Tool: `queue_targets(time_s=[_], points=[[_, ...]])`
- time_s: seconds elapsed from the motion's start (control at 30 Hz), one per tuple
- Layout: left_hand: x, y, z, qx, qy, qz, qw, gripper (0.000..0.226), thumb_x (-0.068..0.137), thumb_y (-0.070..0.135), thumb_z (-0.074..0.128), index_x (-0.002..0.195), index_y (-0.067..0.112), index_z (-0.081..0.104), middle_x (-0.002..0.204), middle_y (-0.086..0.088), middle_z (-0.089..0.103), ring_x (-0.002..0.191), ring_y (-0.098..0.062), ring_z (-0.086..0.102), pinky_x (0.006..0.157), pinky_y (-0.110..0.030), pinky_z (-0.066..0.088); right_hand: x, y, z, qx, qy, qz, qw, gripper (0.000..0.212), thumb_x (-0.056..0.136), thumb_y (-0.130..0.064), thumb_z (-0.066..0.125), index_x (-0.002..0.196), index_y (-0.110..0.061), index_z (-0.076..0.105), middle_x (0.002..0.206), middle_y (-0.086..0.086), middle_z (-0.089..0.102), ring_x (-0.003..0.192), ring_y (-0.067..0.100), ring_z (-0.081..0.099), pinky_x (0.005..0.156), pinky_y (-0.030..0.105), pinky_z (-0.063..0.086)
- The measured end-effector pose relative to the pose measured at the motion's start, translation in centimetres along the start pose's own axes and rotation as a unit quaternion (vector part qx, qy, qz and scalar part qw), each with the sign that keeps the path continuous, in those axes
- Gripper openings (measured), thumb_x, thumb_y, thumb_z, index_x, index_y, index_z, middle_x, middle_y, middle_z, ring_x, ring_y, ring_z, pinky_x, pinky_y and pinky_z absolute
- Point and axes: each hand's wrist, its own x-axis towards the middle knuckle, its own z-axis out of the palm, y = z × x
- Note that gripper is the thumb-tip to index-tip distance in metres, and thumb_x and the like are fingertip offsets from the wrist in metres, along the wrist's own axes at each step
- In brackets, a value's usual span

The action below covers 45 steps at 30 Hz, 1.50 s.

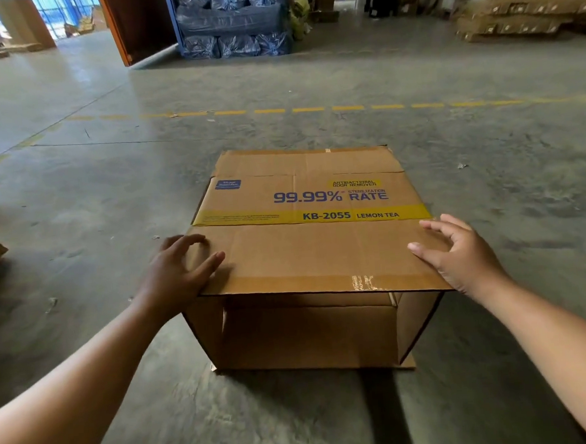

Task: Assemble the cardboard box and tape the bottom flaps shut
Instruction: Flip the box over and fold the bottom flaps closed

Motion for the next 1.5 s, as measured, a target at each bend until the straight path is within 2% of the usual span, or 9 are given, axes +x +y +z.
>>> queue_targets(time_s=[0.23,0.4,0.53,0.67,0.8,0.93,1.1,1.23,1.5], points=[[-2.1,-1.3,0.3,-0.150,0.073,-0.011,0.986,0.078,0.069,0.080,0.056,0.122,0.024,0.068,0.123,-0.003,0.068,0.109,-0.025,0.066,0.071,-0.025,0.049,-0.7,-0.1,0.1,-0.014,0.018,0.003,1.000,0.051,0.079,-0.042,0.074,0.125,-0.021,0.063,0.136,0.004,0.053,0.119,0.019,0.051,0.094,0.026,0.037],[-4.0,-3.0,1.2,-0.184,0.057,-0.028,0.981,0.098,0.060,0.087,0.060,0.141,0.033,0.052,0.141,-0.006,0.058,0.119,-0.025,0.063,0.091,-0.039,0.056,-1.1,0.2,0.2,-0.009,0.032,0.029,0.999,0.063,0.083,-0.045,0.069,0.138,-0.022,0.051,0.140,0.003,0.052,0.122,0.022,0.052,0.093,0.030,0.041],[-5.0,-4.8,1.2,-0.208,0.060,-0.046,0.975,0.114,0.049,0.086,0.074,0.146,0.036,0.040,0.145,-0.002,0.052,0.118,-0.023,0.062,0.096,-0.041,0.056,-2.5,0.1,1.5,0.215,0.084,0.062,0.971,0.081,0.073,-0.057,0.069,0.140,-0.018,0.047,0.137,0.006,0.056,0.117,0.012,0.057,0.091,0.022,0.045],[-6.3,-5.1,2.2,-0.297,0.108,-0.081,0.945,0.078,0.067,0.046,0.080,0.137,0.033,0.047,0.127,-0.004,0.064,0.108,-0.019,0.067,0.077,-0.013,0.056,-6.4,-0.3,3.8,0.273,0.138,0.031,0.952,0.098,0.069,-0.069,0.061,0.146,-0.013,0.037,0.137,0.001,0.049,0.124,0.006,0.049,0.094,0.008,0.037],[-7.4,-6.1,5.2,-0.298,0.119,-0.114,0.940,0.048,0.087,0.011,0.077,0.130,0.022,0.059,0.118,-0.001,0.071,0.107,-0.019,0.070,0.090,-0.036,0.059,-9.4,0.5,6.9,0.281,0.136,0.024,0.950,0.091,0.064,-0.071,0.068,0.130,-0.010,0.050,0.117,-0.009,0.059,0.103,-0.010,0.058,0.086,0.005,0.041],[-7.9,-6.7,6.4,-0.224,0.156,-0.141,0.952,0.028,0.097,0.007,0.061,0.122,0.018,0.069,0.107,0.003,0.074,0.099,-0.014,0.071,0.073,-0.007,0.052,-9.5,2.5,8.4,0.204,0.122,0.063,0.969,0.049,0.081,-0.025,0.076,0.121,-0.002,0.061,0.112,0.007,0.064,0.107,0.027,0.063,0.083,0.025,0.041],[-7.8,-7.6,7.3,-0.191,0.129,-0.171,0.958,0.029,0.097,0.006,0.058,0.120,0.016,0.072,0.103,0.003,0.074,0.095,-0.014,0.071,0.073,-0.011,0.049,-10.0,4.3,9.6,0.173,0.087,0.104,0.976,0.037,0.090,0.000,0.060,0.125,0.011,0.054,0.118,0.027,0.061,0.105,0.036,0.060,0.067,0.016,0.036],[-7.8,-8.1,7.9,-0.162,0.091,-0.196,0.963,0.032,0.098,0.005,0.058,0.126,0.014,0.069,0.113,0.001,0.072,0.096,-0.012,0.066,0.073,-0.015,0.045,-10.0,5.2,11.0,0.178,0.065,0.157,0.969,0.033,0.092,0.001,0.056,0.123,0.012,0.056,0.111,0.024,0.062,0.094,0.027,0.056,0.055,0.010,0.040],[-5.8,-6.1,5.6,-0.108,0.108,-0.142,0.978,0.029,0.096,0.004,0.056,0.120,0.013,0.070,0.105,-0.003,0.073,0.089,-0.019,0.068,0.063,-0.019,0.043,-8.0,5.3,10.2,0.073,0.128,0.167,0.975,0.026,0.088,-0.027,0.067,0.104,-0.006,0.070,0.094,0.023,0.070,0.088,0.038,0.067,0.075,0.049,0.053]])
